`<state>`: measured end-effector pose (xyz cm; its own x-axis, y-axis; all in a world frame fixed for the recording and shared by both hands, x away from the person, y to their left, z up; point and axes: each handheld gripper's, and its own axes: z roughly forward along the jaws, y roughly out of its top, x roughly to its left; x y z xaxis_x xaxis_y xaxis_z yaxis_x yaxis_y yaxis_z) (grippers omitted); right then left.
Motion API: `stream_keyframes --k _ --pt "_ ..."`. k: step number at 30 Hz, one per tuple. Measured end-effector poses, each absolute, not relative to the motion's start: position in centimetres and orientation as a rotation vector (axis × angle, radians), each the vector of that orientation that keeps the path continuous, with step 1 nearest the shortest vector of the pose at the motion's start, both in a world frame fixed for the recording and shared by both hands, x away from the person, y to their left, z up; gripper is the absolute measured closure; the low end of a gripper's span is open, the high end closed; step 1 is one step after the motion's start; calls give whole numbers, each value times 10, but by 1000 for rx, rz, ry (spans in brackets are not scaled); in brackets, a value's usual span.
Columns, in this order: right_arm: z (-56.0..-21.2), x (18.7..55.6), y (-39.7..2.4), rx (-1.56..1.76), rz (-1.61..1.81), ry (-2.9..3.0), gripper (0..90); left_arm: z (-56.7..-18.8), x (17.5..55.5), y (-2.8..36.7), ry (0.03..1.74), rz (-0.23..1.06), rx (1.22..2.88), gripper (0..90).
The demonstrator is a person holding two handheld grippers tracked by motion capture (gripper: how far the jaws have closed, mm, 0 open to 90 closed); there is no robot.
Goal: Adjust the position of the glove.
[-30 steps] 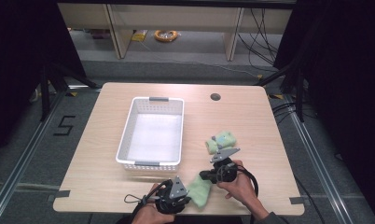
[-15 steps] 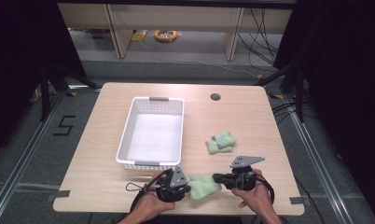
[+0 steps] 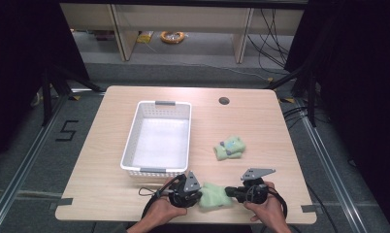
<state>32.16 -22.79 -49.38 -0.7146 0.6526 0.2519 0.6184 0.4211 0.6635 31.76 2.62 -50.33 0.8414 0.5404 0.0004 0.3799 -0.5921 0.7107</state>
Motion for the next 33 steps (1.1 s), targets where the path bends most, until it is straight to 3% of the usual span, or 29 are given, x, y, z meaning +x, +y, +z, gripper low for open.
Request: stream_keyframes --k 10,18,24,33 --pt "-496 322 -226 1161 1122 2613 798 -504 315 32 673 298 2270 726" --pt "-496 322 -226 1201 1162 2572 683 -496 310 47 712 311 2249 544" --pt "-484 325 -231 1227 1163 2541 565 -490 297 54 763 238 2207 454" --pt "-472 348 -235 1226 1135 2470 492 -491 292 69 850 141 2162 347"
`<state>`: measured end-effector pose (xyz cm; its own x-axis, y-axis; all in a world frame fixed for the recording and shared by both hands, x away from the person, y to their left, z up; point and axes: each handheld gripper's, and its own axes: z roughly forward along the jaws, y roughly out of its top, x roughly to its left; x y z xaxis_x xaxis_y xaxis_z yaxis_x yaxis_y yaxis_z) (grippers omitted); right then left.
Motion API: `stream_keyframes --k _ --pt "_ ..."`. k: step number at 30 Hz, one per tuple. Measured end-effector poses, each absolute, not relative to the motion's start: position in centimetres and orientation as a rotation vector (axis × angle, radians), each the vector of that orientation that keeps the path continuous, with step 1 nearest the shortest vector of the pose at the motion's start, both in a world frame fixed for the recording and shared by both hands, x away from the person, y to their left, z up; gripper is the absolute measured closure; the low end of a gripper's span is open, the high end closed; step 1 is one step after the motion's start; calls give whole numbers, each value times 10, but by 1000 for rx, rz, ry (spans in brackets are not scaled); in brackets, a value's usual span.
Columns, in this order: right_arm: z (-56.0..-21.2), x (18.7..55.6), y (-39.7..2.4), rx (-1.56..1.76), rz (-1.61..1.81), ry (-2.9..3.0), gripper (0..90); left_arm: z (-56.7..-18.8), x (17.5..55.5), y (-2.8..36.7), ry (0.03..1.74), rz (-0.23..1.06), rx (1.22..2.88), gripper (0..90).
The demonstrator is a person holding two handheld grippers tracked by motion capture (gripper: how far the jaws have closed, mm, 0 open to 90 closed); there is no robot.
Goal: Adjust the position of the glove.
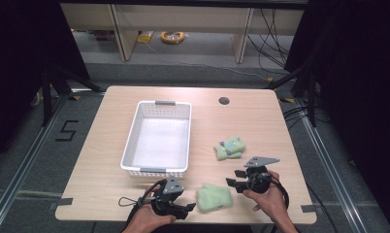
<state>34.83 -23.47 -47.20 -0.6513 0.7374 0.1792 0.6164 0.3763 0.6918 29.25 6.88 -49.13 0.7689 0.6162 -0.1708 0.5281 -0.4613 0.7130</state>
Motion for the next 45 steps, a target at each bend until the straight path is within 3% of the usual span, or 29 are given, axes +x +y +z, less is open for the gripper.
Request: stream_keyframes --k 10,20,25,35,38,42,45 --pt "-463 396 -231 1252 1107 2396 522 -492 285 86 912 120 2117 332" --pt "-473 448 -198 1201 1072 2396 582 -497 284 90 916 131 2133 331" --pt "-483 462 -185 1223 1006 2438 622 -497 285 91 915 120 2127 331" --pt "-495 470 -180 1270 908 2428 599 -500 284 90 915 112 2133 329" --pt "-497 470 -183 1223 874 2460 646 -500 284 90 916 113 2131 330" --pt "-497 471 -188 1148 879 2477 790 -500 283 90 922 114 2117 330" --pt "-495 469 -190 1167 909 2483 830 -500 284 90 918 116 2120 331"
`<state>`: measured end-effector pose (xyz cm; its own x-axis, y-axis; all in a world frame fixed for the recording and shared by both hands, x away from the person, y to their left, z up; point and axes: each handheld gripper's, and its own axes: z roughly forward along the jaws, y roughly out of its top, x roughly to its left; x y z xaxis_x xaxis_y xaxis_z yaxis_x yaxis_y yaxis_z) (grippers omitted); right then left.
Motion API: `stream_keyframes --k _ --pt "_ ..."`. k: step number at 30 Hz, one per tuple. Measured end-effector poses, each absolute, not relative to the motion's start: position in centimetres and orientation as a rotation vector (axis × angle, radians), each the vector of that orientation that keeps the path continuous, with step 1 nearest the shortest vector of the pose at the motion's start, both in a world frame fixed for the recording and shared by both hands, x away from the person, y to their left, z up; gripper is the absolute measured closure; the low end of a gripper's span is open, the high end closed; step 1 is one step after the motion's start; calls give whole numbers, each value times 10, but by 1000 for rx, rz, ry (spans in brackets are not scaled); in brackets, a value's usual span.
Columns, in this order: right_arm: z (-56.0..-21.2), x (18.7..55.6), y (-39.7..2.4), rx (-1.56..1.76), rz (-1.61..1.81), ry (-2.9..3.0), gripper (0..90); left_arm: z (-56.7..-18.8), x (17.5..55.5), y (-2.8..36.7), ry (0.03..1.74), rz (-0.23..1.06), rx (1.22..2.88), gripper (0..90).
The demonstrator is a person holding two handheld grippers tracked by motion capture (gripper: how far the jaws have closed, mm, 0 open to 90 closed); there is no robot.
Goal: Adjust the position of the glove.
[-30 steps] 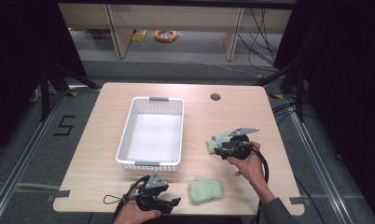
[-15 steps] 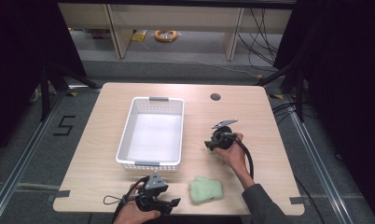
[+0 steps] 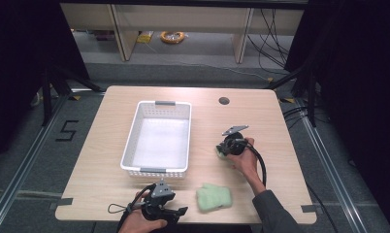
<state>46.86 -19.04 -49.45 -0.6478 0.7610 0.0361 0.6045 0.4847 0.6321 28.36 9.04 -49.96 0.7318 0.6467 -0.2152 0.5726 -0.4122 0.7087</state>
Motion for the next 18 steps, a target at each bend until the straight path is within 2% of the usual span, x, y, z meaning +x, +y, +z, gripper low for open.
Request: stream_keyframes --k 5,18 --pt "-484 463 -195 1114 965 2465 853 -499 285 92 911 119 2132 332" --pt "-428 427 -211 985 1196 2469 857 -498 285 94 913 121 2132 332"
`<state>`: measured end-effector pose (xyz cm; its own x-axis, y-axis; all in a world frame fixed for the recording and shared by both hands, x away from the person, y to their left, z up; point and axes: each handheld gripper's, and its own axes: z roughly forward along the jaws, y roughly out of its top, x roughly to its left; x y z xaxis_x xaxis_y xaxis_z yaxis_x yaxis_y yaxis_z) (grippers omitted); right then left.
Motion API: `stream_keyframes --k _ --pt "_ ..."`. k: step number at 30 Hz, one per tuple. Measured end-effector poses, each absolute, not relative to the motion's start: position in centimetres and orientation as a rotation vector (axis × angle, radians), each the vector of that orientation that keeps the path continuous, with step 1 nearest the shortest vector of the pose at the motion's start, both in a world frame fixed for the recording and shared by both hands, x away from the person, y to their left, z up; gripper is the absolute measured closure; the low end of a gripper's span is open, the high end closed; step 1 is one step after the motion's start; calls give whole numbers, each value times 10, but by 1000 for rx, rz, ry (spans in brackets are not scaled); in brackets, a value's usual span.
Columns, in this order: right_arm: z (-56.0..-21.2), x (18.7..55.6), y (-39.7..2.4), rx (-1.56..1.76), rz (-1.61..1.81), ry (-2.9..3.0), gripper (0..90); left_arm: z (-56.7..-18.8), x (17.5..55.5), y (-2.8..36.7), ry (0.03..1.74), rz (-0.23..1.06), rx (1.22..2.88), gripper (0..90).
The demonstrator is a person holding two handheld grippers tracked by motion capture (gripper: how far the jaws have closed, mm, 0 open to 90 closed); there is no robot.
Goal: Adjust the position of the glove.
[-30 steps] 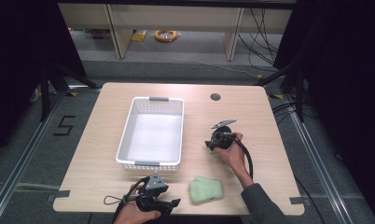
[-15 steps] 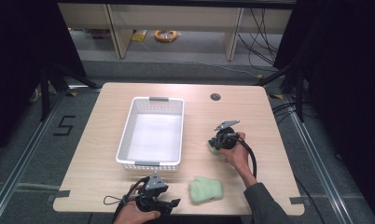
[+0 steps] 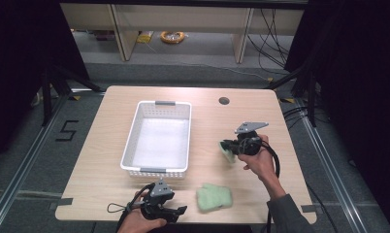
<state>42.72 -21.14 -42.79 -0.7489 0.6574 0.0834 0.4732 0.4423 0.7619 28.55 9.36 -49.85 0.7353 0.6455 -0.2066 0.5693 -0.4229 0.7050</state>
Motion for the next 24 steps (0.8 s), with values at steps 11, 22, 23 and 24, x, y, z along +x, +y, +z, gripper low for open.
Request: stream_keyframes --k 11,22,23,24 --pt "-411 390 -202 773 1348 2538 857 -498 285 94 918 123 2126 332" --pt "-415 362 -188 656 1346 2624 856 -498 285 93 931 121 2108 333" --pt "-418 359 -187 659 1352 2619 855 -498 285 92 936 121 2107 333" --pt "-420 357 -186 663 1338 2641 855 -498 285 94 926 135 2129 333"
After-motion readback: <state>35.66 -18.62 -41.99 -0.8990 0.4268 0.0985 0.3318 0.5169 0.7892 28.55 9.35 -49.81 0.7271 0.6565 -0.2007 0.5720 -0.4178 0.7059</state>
